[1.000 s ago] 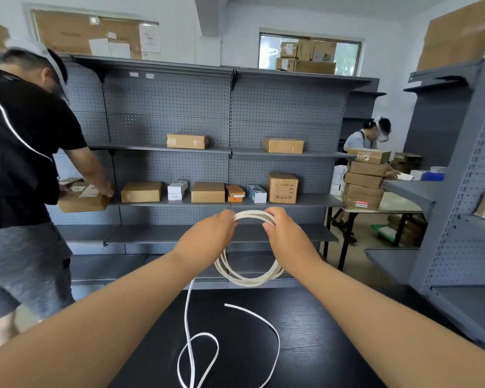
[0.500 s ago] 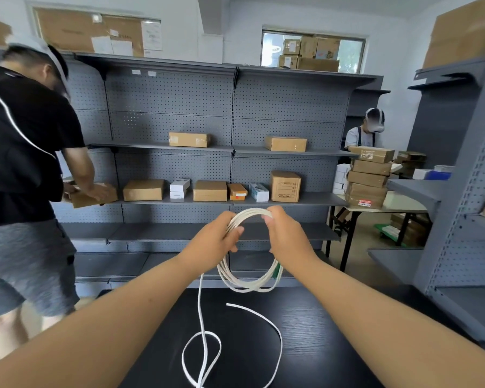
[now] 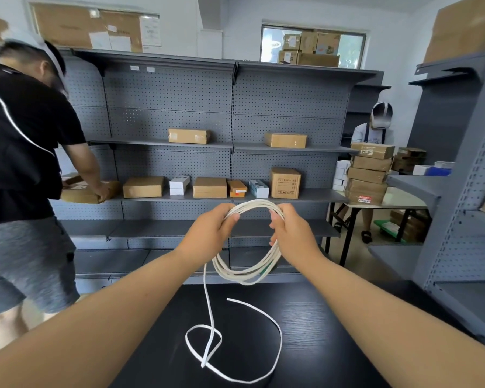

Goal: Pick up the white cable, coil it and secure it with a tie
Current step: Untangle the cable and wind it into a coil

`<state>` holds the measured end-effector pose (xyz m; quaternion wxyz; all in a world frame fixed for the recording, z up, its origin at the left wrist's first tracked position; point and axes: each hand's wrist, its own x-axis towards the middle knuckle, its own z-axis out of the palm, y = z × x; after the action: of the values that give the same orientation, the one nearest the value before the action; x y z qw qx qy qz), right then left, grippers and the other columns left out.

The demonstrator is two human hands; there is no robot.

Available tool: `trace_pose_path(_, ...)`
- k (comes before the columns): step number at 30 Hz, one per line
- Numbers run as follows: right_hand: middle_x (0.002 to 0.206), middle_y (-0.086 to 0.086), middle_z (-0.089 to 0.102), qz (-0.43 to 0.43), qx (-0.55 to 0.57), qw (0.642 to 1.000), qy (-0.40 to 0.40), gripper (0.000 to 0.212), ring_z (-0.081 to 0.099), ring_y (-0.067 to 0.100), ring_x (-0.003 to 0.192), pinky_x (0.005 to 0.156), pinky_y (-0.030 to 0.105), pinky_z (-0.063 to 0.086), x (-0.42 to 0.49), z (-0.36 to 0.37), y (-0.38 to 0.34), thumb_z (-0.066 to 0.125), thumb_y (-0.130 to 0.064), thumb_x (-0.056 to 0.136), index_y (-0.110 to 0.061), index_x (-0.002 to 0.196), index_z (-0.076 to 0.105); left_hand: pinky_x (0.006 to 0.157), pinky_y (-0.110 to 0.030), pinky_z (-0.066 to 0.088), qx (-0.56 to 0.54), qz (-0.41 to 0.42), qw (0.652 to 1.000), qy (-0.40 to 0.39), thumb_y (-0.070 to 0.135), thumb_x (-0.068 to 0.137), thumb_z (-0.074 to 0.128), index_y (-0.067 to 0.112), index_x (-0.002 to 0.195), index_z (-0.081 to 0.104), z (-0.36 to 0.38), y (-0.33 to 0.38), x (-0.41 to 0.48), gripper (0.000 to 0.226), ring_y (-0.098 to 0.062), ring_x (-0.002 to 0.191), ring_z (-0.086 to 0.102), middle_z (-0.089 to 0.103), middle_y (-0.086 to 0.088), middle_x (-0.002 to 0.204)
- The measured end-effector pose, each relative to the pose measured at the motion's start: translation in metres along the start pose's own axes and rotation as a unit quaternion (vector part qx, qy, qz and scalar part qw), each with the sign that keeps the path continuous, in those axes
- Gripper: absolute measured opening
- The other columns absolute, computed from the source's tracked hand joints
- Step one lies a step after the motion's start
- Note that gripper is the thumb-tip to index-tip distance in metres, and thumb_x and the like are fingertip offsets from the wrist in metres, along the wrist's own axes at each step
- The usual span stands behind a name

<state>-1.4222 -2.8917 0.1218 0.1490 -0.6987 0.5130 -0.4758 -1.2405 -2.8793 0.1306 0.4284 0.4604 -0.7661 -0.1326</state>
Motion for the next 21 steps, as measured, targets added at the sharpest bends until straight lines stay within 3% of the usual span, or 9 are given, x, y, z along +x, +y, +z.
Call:
trace_pose_path(2, 0.088, 0.000, 0.056, -0.026, -0.050, 0.998, -0.022, 0.013, 0.058, 0.022, 0.071, 0.065, 0.030, 0.047, 0.001, -0.002, -0.001, 0.039, -0.024, 0.097, -0.020, 0.105, 0.047, 0.050, -0.014, 0.034, 0.030, 0.021, 0.999, -0.011, 0.028, 0.097, 0.042, 0.019, 0.093, 0.053, -0.003, 0.002, 0.002, 0.014, -0.007, 0.053, 0.039, 0.044, 0.008, 0.059)
trace_pose_path(5, 0.105, -0.004, 0.049, -0.080, -0.127, 0.986, -0.074, 0.027, 0.051, 0.017, 0.088, 0.076, 0.032, 0.041, 0.002, -0.003, -0.004, 0.041, -0.026, 0.096, -0.019, 0.121, 0.043, 0.054, -0.014, 0.033, 0.082, 0.048, 0.994, -0.054, 0.027, 0.097, 0.044, 0.016, 0.095, 0.056, -0.007, 0.003, 0.006, 0.016, -0.006, 0.058, 0.042, 0.047, 0.007, 0.063)
trace_pose_path(8, 0.111, 0.007, 0.052, -0.111, -0.216, 0.960, -0.137, 0.026, 0.053, 0.027, 0.088, 0.072, 0.039, 0.042, 0.001, -0.001, -0.005, 0.037, -0.027, 0.097, -0.016, 0.121, 0.042, 0.055, -0.020, 0.030, 0.133, 0.059, 0.983, -0.111, 0.029, 0.096, 0.045, 0.014, 0.102, 0.058, -0.011, 0.003, 0.011, 0.020, -0.015, 0.066, 0.047, 0.053, 0.003, 0.073)
trace_pose_path(11, 0.100, 0.011, 0.052, -0.127, -0.257, 0.949, -0.132, 0.021, 0.050, 0.028, 0.073, 0.060, 0.037, 0.036, -0.002, 0.002, -0.003, 0.032, -0.028, 0.099, -0.014, 0.111, 0.041, 0.051, -0.017, 0.036, 0.143, 0.039, 0.980, -0.135, 0.032, 0.095, 0.047, 0.015, 0.096, 0.056, -0.012, 0.000, 0.011, 0.019, -0.010, 0.055, 0.050, 0.050, 0.008, 0.066)
trace_pose_path(13, 0.097, 0.010, 0.051, -0.140, -0.258, 0.948, -0.118, 0.020, 0.049, 0.029, 0.071, 0.059, 0.037, 0.035, -0.005, 0.002, -0.003, 0.031, -0.028, 0.099, -0.014, 0.107, 0.041, 0.051, -0.014, 0.039, 0.112, 0.013, 0.983, -0.142, 0.034, 0.095, 0.048, 0.019, 0.094, 0.054, -0.011, -0.003, 0.008, 0.016, -0.002, 0.046, 0.050, 0.050, 0.008, 0.064)
trace_pose_path(16, 0.090, 0.004, 0.045, -0.126, -0.236, 0.958, -0.104, 0.018, 0.048, 0.028, 0.074, 0.062, 0.037, 0.038, -0.006, 0.001, -0.002, 0.030, -0.028, 0.099, -0.014, 0.105, 0.041, 0.055, -0.016, 0.044, 0.056, -0.003, 0.987, -0.148, 0.033, 0.094, 0.050, 0.026, 0.094, 0.050, -0.008, -0.007, 0.001, 0.007, 0.002, 0.046, 0.052, 0.054, 0.008, 0.069)
trace_pose_path(19, 0.083, 0.002, 0.043, -0.077, -0.188, 0.977, -0.072, 0.010, 0.051, 0.027, 0.072, 0.062, 0.041, 0.049, -0.005, -0.003, 0.001, 0.031, -0.026, 0.098, -0.019, 0.095, 0.038, 0.063, -0.026, 0.048, 0.008, -0.024, 0.991, -0.134, 0.032, 0.094, 0.048, 0.023, 0.097, 0.049, -0.008, -0.008, -0.005, 0.009, -0.006, 0.057, 0.059, 0.055, 0.006, 0.071)
trace_pose_path(21, 0.077, 0.000, 0.046, -0.049, -0.144, 0.987, -0.043, 0.009, 0.054, 0.025, 0.067, 0.057, 0.037, 0.050, -0.005, -0.004, 0.004, 0.031, -0.026, 0.098, -0.022, 0.092, 0.036, 0.067, -0.031, 0.048, 0.005, -0.034, 0.992, -0.124, 0.032, 0.095, 0.047, 0.020, 0.100, 0.049, -0.010, -0.007, -0.008, 0.013, -0.014, 0.065, 0.060, 0.056, 0.004, 0.072)
